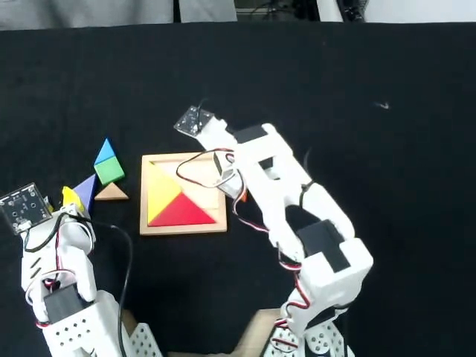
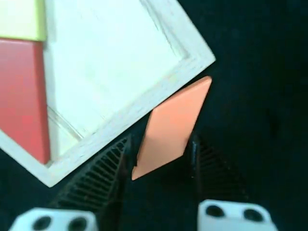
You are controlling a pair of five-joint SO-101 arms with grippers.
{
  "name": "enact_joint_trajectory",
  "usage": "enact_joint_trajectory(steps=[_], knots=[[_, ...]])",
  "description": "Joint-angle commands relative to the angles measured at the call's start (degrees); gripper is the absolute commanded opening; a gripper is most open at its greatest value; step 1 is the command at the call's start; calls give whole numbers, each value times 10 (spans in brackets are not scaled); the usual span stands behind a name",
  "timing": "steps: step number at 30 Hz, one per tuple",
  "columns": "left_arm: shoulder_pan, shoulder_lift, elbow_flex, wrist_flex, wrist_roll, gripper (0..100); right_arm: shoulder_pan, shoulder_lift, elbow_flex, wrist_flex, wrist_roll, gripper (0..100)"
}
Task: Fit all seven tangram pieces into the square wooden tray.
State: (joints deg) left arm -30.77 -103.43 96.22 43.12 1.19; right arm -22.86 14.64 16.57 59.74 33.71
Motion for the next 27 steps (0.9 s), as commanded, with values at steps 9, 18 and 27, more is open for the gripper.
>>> enact_joint_trajectory(steps=[9,18,27], knots=[[7,-5,12,-5,4,130,27,58,-58,-3,4,184],[7,-5,12,-5,4,130,54,58,-60,-21,38,94],[7,-5,12,-5,4,130,108,9,-95,40,-6,34]])
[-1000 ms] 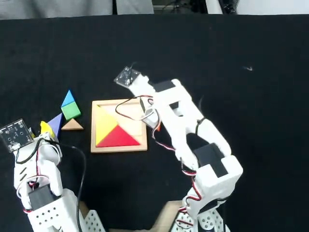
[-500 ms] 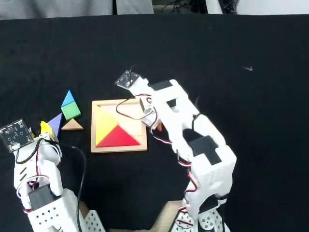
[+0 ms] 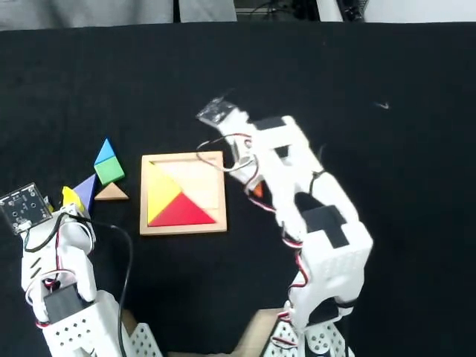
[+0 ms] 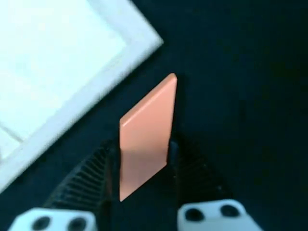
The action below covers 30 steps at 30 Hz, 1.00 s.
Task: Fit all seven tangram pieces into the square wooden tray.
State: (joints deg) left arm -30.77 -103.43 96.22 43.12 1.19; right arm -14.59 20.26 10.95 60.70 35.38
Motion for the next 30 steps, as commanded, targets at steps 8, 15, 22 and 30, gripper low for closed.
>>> enact_joint_trajectory(steps=[8,15,22,30], knots=[[7,-5,12,-5,4,130,49,-88,-67,105,-133,25],[7,-5,12,-5,4,130,42,-206,-73,123,-157,26],[7,-5,12,-6,4,130,28,-364,-73,198,-156,28],[7,-5,12,-6,4,130,28,-394,-71,211,-174,74]])
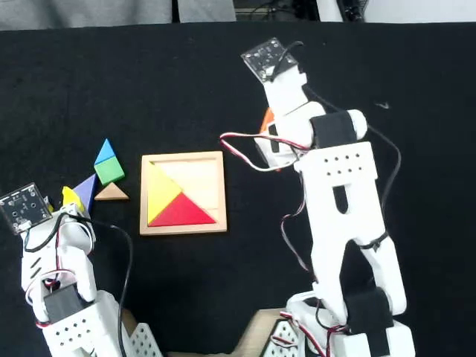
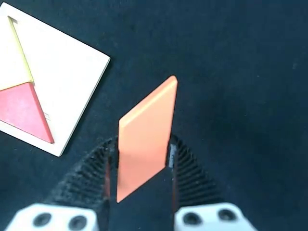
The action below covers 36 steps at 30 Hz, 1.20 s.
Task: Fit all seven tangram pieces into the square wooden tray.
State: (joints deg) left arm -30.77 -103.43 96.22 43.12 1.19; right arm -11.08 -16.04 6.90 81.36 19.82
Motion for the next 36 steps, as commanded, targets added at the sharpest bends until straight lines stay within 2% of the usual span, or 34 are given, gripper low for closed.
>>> enact_joint_trajectory(steps=[1,4,7,16,22,26,33,36], knots=[[7,-5,12,-6,4,130,-5,-32,-32,7,-33,108],[7,-5,12,-6,4,130,-6,-32,-33,22,-39,217],[7,-5,12,-6,4,130,-6,-32,-33,29,-11,273],[7,-5,12,-7,4,130,5,-32,-31,25,-1,262],[7,-5,12,-6,4,130,100,-24,-16,6,6,262],[7,-5,12,-6,4,130,142,-9,63,-43,75,262],[7,-5,12,-6,4,130,132,44,203,-206,257,262],[7,-5,12,-6,4,130,120,69,213,-221,290,262]])
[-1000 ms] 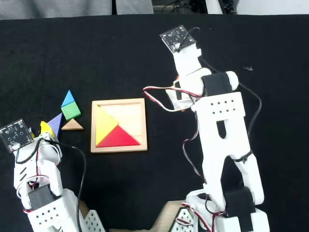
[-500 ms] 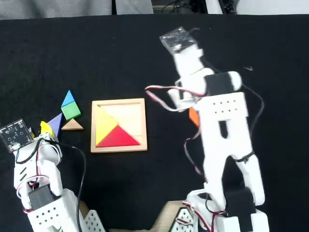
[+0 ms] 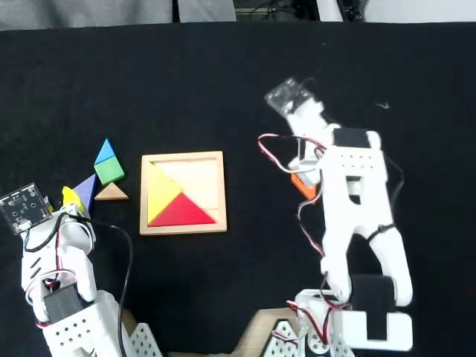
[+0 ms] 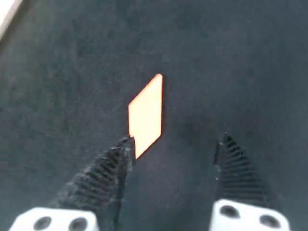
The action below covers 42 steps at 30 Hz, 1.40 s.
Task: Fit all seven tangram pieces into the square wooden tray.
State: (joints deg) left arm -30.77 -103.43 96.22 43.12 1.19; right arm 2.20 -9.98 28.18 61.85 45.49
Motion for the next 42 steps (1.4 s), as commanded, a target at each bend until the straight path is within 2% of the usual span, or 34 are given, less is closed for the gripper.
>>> enact_joint_trajectory(steps=[1,10,13,18,29,36,42], knots=[[7,-5,12,-6,4,130,-17,16,0,-25,34,262],[7,-5,12,-6,4,130,-64,104,-2,-55,56,261],[7,-5,12,-6,4,130,-60,135,-7,-62,56,257],[7,-5,12,-6,4,130,-45,159,-9,-62,57,188],[7,-4,12,-6,4,130,-29,164,-8,-62,59,188],[7,-4,12,-5,4,130,-27,199,1,-66,108,215],[7,-4,12,-5,4,130,15,236,-48,-62,107,215]])
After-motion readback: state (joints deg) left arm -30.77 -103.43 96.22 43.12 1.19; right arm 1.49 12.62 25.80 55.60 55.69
